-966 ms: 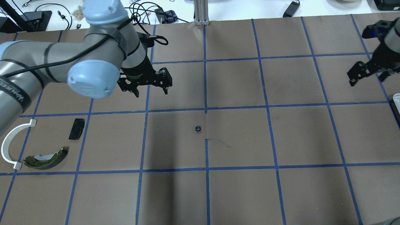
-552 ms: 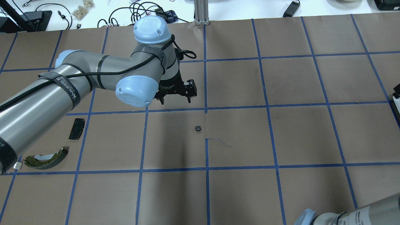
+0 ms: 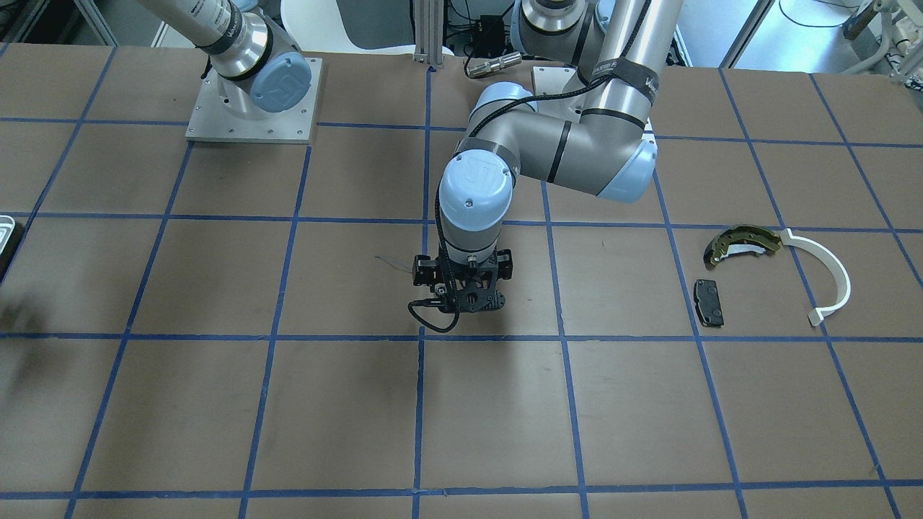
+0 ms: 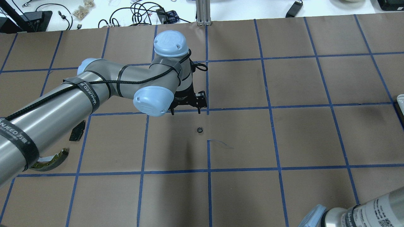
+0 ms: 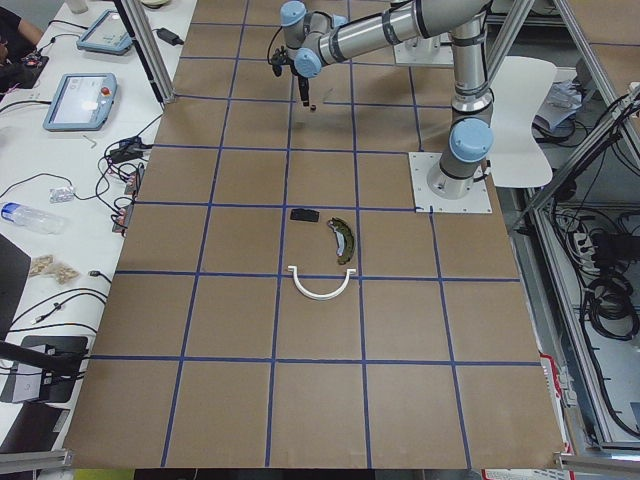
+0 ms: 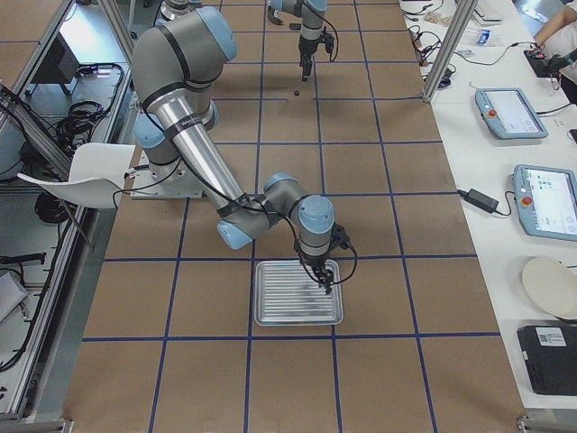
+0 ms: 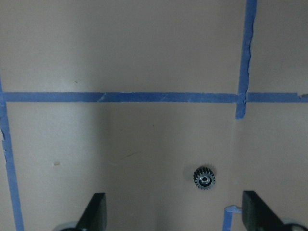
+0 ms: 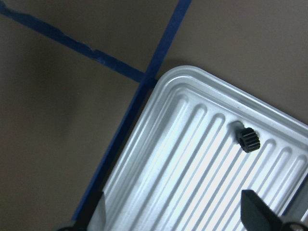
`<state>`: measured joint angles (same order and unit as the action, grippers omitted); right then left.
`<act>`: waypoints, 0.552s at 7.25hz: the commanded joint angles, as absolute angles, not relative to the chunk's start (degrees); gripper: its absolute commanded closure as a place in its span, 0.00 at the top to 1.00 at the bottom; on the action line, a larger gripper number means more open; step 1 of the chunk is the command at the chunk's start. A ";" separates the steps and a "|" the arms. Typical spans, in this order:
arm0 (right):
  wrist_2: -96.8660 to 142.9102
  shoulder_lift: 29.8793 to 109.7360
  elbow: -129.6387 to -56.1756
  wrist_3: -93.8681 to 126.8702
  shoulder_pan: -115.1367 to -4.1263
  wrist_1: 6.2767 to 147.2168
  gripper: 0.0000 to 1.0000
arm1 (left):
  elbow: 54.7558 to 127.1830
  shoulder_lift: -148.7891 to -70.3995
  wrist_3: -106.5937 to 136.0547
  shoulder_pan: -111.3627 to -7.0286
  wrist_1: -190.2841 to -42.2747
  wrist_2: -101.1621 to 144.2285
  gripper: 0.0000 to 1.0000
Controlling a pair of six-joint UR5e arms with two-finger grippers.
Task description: Place bearing gear from tray to pile
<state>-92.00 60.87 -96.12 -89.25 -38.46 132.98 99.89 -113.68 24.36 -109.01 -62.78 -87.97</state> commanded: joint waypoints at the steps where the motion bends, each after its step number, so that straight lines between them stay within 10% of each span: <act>1: -89.49 56.27 -90.72 -96.92 -38.23 133.24 0.99 | 100.02 -116.79 28.29 -110.21 -59.60 -85.97 1.00; 4: -87.71 54.85 -90.09 -102.03 -38.23 132.98 0.81 | 102.03 -118.04 28.92 -110.65 -58.45 -85.60 0.91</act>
